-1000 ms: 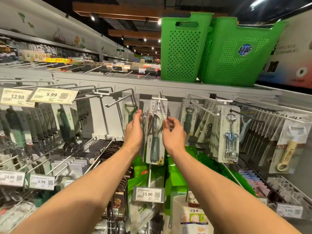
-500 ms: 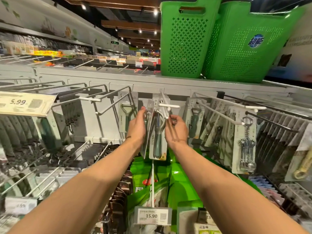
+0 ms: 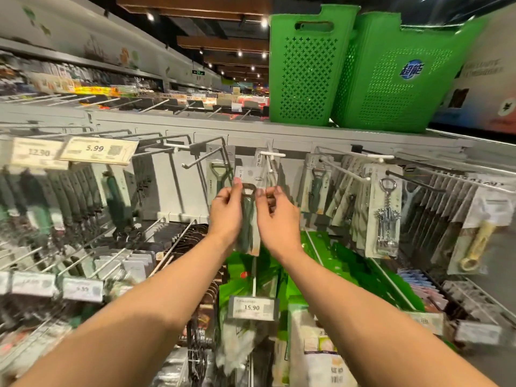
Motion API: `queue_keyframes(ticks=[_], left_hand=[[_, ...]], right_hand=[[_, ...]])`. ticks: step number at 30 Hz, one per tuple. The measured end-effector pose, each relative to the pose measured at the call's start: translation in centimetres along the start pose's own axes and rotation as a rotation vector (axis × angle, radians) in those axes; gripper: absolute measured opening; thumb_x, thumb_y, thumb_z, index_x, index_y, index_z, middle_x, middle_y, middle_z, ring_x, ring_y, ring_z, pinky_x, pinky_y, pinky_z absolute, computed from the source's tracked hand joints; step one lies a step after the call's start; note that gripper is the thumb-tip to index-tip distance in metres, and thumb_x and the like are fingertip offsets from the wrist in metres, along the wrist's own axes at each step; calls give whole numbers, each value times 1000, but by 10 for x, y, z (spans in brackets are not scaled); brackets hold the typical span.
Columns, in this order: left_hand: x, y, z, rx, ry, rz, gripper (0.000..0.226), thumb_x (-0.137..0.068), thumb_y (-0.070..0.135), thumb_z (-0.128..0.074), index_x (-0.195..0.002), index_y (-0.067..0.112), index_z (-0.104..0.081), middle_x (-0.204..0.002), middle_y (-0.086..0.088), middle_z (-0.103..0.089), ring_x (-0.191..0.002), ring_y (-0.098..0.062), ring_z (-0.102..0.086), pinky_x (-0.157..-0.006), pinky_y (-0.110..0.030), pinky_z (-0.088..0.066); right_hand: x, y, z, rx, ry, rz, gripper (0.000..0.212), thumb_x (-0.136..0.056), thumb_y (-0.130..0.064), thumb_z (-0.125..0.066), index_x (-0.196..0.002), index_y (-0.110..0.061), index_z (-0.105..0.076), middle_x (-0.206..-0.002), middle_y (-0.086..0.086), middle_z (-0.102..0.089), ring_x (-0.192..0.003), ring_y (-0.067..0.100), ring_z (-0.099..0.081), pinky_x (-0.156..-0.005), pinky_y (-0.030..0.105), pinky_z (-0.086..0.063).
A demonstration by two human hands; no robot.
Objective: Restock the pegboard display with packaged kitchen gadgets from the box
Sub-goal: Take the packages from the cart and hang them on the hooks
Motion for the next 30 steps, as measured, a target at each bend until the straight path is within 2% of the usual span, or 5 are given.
queue_keyframes(ticks=[14,18,22,25,30], left_hand=[[105,32,-34,-92,-95,-65,27,-110,28,-49,-97,34,-72,-100,23,-70,-99,8,-61,-84,-17,-46],[115,39,-72,-188,-204,-140,21,-106,24,-58,-107,21,-79,-105,18,-73,-103,7,-61,-102,-28,-48],[129,49,-106,-223,-274,-175,24,-105,25,-63,-121,15,-77,-115,3,-76,-112,-14,-68,-102,-28,-51],[133,50,-124,-209,-300,-169,23,-104,27,-64,-121,17,-77,-116,-11,-76,-118,-36,-65,-104,-48,-53],[132,49,-137,-223,-316,-168,21,-104,29,-65,-119,24,-78,-117,-8,-76,-121,-38,-64,-106,-54,-51]], right_hand=[[58,-7,93,52,164,26,24,-108,-46,-39,-103,-31,-57,-86,-9,-66,-79,14,-62,-73,40,-53],[62,2,136,53,238,-13,23,-109,-44,-41,-102,-30,-58,-83,-10,-65,-76,10,-61,-68,34,-48],[60,10,172,70,299,-49,20,-108,-44,-42,-104,-33,-57,-87,-13,-64,-82,7,-61,-68,29,-45],[57,13,191,66,328,-61,17,-108,-41,-44,-103,-32,-58,-83,-15,-63,-77,-1,-58,-65,21,-40],[50,22,200,57,336,-91,26,-108,-43,-44,-109,-27,-64,-85,-11,-66,-80,8,-62,-70,32,-43]])
Point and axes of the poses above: each hand's wrist, its own x-axis away from the middle knuckle, its own z-axis out of the back of the hand, y = z × x, the point moved 10 cm from there along -x, towards the middle knuckle
